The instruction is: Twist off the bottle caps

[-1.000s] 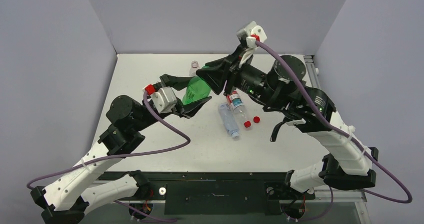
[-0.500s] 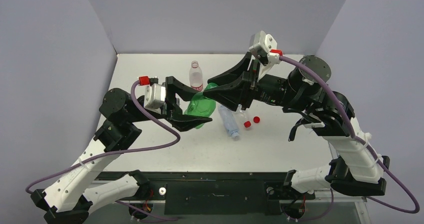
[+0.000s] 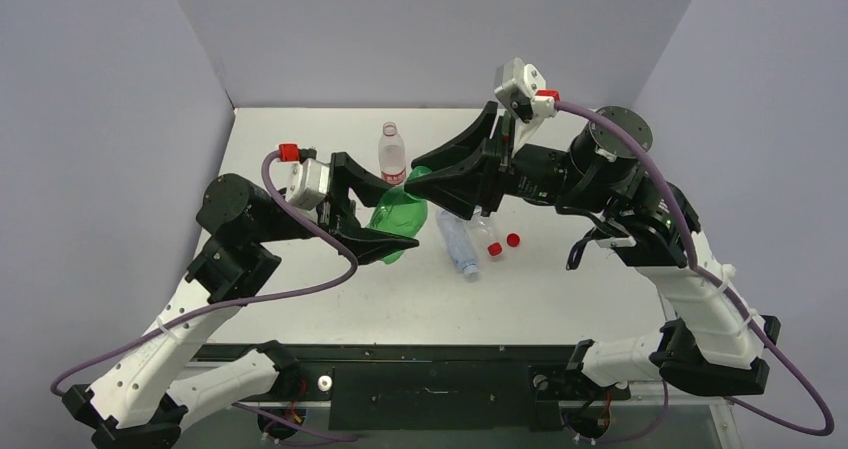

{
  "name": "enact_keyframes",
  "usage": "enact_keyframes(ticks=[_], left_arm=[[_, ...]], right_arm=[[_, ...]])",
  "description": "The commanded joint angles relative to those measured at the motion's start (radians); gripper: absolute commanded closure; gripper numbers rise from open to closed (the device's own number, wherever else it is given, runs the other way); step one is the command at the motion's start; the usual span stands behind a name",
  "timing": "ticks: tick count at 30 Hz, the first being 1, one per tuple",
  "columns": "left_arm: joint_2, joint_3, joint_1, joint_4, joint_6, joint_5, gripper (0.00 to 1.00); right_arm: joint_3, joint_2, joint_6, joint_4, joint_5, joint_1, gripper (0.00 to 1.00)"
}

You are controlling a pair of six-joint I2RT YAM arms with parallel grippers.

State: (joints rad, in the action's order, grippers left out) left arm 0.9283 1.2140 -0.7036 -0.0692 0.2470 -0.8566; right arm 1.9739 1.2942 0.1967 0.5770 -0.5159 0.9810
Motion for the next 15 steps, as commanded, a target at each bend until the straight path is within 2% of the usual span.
enact_keyframes(ticks=[1,2,3,5,11,15], left_arm=[[-0.040,0.000,0.015,-0.043,-0.036,0.098,1.00],[-0.042,-0.002,0.015,-0.046,-0.059,0.143,1.00],[-0.045,-0.005,0.015,-0.047,-0.073,0.162,1.00],[-0.048,-0.013,0.016,-0.045,-0.123,0.228,1.00],[-0.062,-0.053,0.006,-0.022,-0.334,0.413,1.00],[-0.063,-0.075,-0.021,0.002,-0.457,0.501,1.00]], right_arm=[[-0.018,-0.007,0.069,-0.110,0.109,-0.007,0.60],[-0.019,0.007,0.086,-0.108,0.144,0.000,0.51],[-0.016,0.014,0.093,-0.107,0.212,0.003,0.30],[-0.009,0.024,0.121,-0.121,0.329,0.017,0.22],[0.013,0.046,0.154,-0.182,0.643,0.133,0.20],[0.139,0.145,0.142,-0.093,0.760,0.187,0.19]])
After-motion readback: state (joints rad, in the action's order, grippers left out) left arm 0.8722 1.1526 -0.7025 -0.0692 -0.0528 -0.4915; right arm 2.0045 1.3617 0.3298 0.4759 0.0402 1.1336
